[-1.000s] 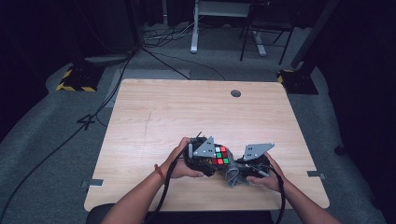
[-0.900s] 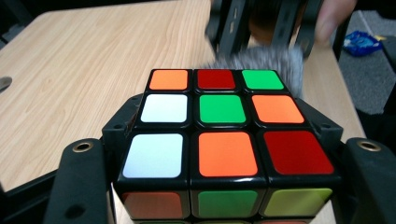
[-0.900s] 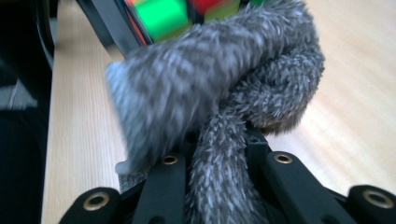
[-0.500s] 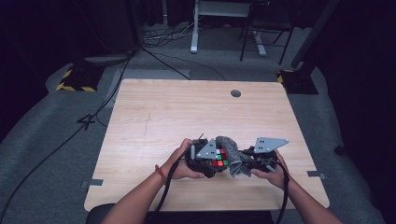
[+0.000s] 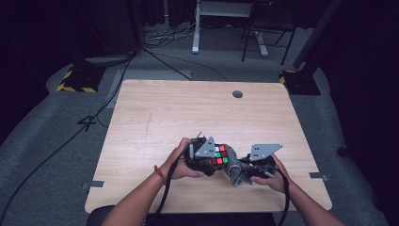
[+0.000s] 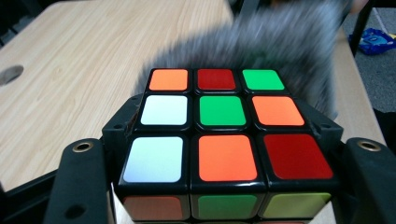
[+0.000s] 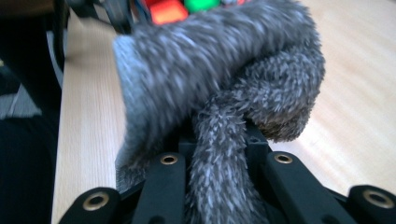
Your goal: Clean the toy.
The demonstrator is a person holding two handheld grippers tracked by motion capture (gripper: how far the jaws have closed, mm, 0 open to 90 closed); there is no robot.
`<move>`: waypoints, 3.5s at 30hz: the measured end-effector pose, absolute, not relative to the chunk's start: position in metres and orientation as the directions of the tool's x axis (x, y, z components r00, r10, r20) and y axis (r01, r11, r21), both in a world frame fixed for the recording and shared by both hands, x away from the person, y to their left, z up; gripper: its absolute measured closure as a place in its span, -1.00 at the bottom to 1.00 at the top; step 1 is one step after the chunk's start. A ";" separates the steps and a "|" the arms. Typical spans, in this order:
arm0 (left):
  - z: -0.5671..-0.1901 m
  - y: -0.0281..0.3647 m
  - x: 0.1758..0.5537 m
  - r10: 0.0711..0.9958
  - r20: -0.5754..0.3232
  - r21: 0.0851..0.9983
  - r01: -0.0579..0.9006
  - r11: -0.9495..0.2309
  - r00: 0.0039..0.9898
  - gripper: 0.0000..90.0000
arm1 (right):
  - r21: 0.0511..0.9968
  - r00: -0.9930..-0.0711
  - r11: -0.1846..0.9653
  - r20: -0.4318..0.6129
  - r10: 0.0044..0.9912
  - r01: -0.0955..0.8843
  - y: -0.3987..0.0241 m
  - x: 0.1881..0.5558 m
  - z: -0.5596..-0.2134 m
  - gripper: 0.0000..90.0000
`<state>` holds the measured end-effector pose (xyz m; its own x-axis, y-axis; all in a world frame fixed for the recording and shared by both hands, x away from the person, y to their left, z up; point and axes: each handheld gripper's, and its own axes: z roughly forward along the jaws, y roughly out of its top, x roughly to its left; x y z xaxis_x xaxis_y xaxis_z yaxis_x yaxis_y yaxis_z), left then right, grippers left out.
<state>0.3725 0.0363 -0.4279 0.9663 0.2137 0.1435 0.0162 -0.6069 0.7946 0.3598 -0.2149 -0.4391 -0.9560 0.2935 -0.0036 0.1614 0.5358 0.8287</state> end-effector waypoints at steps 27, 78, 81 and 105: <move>-0.436 0.020 0.365 0.177 0.147 0.765 0.001 -0.644 0.973 -0.26 | 0.878 -0.938 0.462 -0.046 0.343 0.126 -0.216 0.353 -0.422 0.71; -0.426 0.035 0.368 0.188 0.176 0.779 -0.020 -0.627 0.966 -0.27 | 0.835 -0.939 0.491 0.083 0.335 0.249 -0.224 0.373 -0.446 0.70; -0.429 0.033 0.368 0.188 0.183 0.762 -0.018 -0.647 0.965 -0.27 | 0.846 -0.938 0.477 0.070 0.341 0.236 -0.226 0.371 -0.440 0.70; -0.417 0.044 0.369 0.202 0.163 0.806 -0.013 -0.591 0.966 -0.25 | 0.819 -0.936 0.526 0.037 0.349 0.229 -0.216 0.368 -0.448 0.71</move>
